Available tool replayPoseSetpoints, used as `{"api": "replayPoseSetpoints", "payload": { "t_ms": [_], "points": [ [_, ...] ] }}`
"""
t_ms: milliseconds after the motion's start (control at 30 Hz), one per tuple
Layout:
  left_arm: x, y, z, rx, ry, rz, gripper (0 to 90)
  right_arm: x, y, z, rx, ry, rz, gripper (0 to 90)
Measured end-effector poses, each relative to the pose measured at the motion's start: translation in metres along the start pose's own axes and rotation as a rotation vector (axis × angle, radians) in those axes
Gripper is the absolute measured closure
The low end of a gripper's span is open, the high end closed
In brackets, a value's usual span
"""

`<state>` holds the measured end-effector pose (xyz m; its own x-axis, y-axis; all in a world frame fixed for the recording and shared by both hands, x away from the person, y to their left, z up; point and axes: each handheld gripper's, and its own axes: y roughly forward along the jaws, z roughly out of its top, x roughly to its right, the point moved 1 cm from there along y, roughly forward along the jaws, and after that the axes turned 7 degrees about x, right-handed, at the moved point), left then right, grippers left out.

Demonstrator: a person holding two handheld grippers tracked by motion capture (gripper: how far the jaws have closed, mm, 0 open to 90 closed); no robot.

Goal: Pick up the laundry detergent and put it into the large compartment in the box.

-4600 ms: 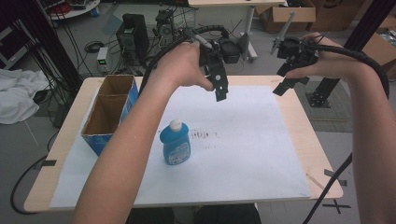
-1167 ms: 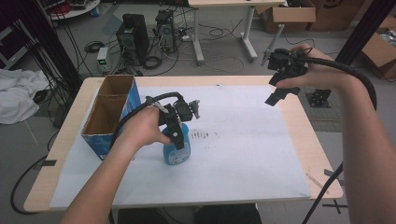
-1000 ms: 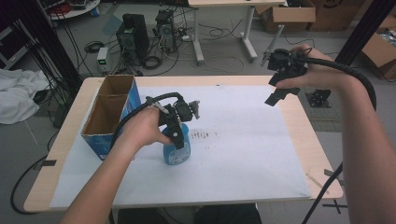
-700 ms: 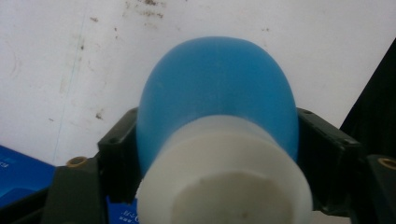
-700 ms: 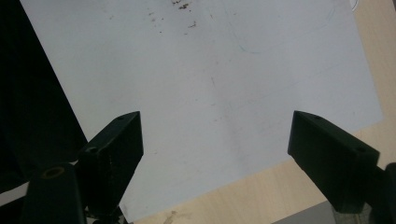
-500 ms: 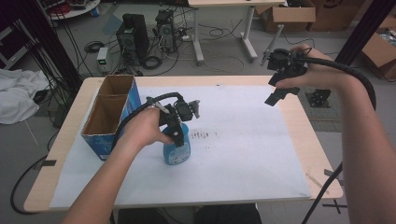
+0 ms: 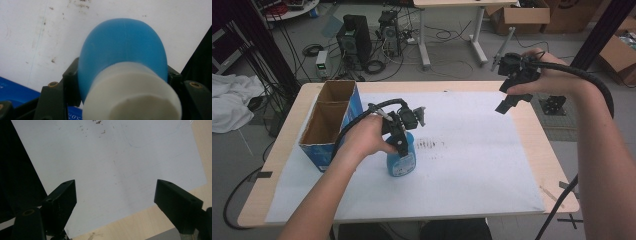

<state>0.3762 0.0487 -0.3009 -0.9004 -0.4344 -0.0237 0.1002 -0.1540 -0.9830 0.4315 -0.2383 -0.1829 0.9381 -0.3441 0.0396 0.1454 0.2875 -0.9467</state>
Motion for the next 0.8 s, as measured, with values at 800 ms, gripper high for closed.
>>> {"api": "replayPoseSetpoints", "payload": {
  "t_ms": [800],
  "points": [
    [-0.006, -0.0018, 0.0012, -0.026, -0.005, -0.005, 38.0, 0.0005, 0.0019, -0.001, 0.001, 0.002, 0.004, 18.5]
  ]
}}
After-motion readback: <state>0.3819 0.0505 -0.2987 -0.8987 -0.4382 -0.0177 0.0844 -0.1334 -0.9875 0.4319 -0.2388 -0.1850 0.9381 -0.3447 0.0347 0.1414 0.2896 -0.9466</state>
